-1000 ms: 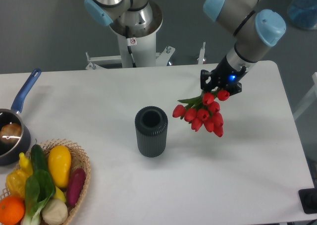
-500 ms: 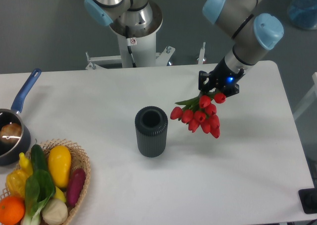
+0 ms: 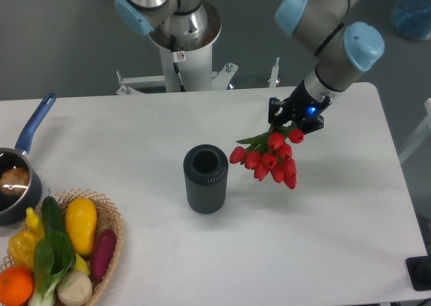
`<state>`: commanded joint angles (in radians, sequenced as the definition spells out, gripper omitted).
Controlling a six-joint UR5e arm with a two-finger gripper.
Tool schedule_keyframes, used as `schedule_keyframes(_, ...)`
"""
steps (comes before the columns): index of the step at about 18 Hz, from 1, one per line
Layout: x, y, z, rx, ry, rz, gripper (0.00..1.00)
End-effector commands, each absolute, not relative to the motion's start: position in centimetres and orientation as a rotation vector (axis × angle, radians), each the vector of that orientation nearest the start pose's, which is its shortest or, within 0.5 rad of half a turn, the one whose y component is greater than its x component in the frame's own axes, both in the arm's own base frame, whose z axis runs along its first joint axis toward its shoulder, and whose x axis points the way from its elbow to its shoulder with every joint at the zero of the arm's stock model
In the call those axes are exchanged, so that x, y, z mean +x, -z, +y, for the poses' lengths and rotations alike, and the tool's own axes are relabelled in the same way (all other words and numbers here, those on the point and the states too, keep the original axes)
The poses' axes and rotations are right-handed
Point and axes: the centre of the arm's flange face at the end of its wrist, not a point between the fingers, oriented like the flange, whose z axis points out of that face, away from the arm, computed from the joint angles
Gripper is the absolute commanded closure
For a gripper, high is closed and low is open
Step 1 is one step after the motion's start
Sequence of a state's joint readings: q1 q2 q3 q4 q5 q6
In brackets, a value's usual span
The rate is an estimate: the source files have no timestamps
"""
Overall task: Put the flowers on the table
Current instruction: 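Set the tulip blooms on the table and open the gripper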
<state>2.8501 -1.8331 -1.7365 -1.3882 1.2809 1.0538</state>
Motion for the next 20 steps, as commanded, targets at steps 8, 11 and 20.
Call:
schedule_keyframes(8,-46.9,-28.8,31.0,-2.907,0.514,-0.371,0.58)
schedule_keyframes(11,-47.0,-28.9,30.9,-2.906,0.507,-0.372,0.49)
schedule_keyframes(20,-48.2,-35.1,30.7,-2.872,0.334,-0.359,0.00)
